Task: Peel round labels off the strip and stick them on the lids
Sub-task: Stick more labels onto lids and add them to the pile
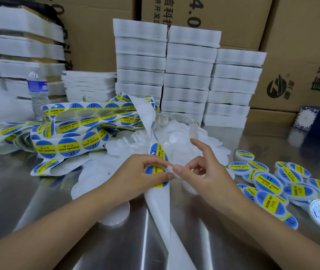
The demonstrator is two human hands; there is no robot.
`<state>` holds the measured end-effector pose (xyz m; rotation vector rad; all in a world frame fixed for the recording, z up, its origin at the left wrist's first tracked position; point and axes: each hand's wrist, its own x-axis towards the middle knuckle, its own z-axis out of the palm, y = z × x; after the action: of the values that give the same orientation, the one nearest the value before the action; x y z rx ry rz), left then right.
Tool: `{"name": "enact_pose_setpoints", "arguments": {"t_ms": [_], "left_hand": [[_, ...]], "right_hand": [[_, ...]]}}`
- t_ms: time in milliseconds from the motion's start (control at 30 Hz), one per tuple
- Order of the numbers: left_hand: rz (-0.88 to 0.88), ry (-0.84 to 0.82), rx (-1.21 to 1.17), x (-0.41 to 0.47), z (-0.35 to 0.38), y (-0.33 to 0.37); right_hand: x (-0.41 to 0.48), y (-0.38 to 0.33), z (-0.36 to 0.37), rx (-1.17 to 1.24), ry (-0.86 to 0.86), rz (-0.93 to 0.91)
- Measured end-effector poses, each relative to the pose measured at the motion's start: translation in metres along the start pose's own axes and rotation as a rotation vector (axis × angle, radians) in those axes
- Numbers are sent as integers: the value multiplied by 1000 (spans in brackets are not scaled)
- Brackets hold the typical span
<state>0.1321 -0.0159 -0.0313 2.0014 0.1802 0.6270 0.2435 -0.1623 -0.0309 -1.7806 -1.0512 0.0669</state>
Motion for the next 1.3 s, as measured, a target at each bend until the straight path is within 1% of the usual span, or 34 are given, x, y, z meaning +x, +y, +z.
{"name": "enact_pose_setpoints", "arguments": {"t_ms": [200,333,433,500,567,733,833,900,1033,1300], "left_hand": [[21,-27,0,0,0,-1],[-42,24,24,2,0,-3],[-125,53,-10,5,1,-3],[-181,63,-36,6,1,-1],[-228,78,-91,7,1,-1],[-270,93,-157,8,-1,0],[-264,82,-157,7,-2,1],[-273,77,-163,7,-3,1],[-280,70,-222,6,-3,4],[-275,42,-247,7,-4,4]], "right_hand": [[-1,2,0,69,-43,25],[2,-1,-1,152,112,-21],[5,-5,-6,295,240,-64],[8,-11,-12,423,279,-44],[10,-15,-16,585,229,11],[6,-18,-18,879,-37,233],[7,-16,-16,981,-69,346],[8,-15,-16,996,-69,395],[10,-11,-14,950,-77,464],[11,-10,-10,926,-137,486]]}}
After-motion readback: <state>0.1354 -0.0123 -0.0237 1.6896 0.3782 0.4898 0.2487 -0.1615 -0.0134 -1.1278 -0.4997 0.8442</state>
